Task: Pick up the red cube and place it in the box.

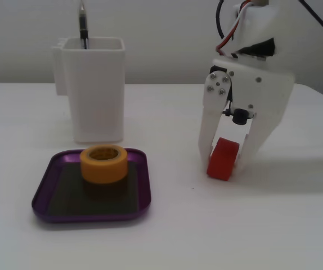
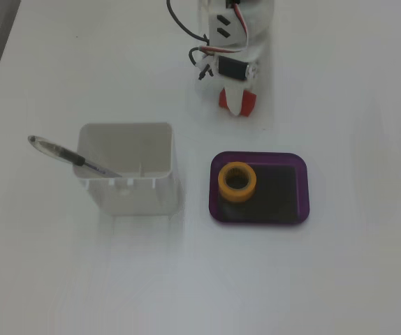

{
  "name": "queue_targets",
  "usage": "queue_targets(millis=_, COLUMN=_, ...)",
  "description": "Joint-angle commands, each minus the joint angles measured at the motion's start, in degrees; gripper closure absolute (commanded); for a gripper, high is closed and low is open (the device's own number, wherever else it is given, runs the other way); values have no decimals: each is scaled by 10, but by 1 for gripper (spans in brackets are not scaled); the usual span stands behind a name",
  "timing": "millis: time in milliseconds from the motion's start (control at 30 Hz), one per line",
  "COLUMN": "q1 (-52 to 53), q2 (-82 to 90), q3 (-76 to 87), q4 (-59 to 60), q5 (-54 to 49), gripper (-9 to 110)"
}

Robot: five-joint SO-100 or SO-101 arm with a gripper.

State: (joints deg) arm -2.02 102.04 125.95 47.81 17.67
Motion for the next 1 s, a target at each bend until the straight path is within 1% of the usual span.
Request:
queue_targets(millis=0, q1=-6, q2=43, q3=-30, q4=29, q5=-24, gripper=102)
queue_targets(millis=167, q1=-54, q2=167, q3=-98, q4=84, q5=-105, gripper=102)
queue_targets(millis=267, q1=-105, q2=236, q3=-133, q4=81, q5=-173, gripper=102)
queue_targets(millis=367, q1=-133, q2=265, q3=-157, q4=75, q5=-211, gripper=102)
queue_targets(millis=533, q1=-131, q2=221, q3=-161, q4=-11, q5=-215, gripper=102)
queue_targets(millis=733, q1=-131, q2=101, q3=-167, q4=-124, q5=-216, gripper=102)
queue_targets(millis=833, q1=-123, q2=36, q3=-200, q4=-149, q5=-216, gripper=102)
queue_targets(millis=967, q1=-72, q2=-47, q3=-263, q4=-150, q5=-216, gripper=102)
